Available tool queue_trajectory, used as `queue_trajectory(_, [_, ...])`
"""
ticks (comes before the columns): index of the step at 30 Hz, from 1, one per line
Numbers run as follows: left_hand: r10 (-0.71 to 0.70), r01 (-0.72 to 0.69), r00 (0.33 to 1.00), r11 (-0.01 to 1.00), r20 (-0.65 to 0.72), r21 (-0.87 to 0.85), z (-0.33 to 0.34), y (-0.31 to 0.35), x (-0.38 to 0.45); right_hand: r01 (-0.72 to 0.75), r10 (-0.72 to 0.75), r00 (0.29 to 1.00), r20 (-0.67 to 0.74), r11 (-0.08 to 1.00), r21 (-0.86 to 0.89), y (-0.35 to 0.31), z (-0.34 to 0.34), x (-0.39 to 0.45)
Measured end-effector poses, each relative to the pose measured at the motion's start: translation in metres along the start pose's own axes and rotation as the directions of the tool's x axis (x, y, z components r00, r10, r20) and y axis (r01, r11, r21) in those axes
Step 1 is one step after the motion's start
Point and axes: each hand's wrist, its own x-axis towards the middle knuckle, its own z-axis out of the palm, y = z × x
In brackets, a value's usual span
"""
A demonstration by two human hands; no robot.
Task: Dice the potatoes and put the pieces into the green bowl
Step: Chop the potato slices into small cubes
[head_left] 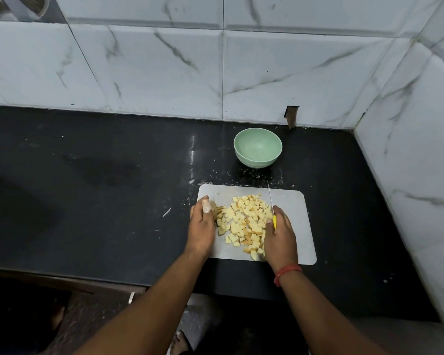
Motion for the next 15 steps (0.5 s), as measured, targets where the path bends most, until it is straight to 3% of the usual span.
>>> queue_trajectory(9, [0.033, -0.034, 0.999, 0.997, 0.006, 0.076, 0.003, 0.004, -0.003, -0.016, 0.016, 0.994, -0.109, 1.000, -0.002, -0.020, 0.031, -0.005])
queue_trajectory(15, [0.057, -0.058, 0.998, 0.993, 0.017, 0.098, 0.001, 0.004, -0.002, -0.034, 0.068, 0.976, -0.207, 0.986, 0.162, -0.018, 0.017, -0.012])
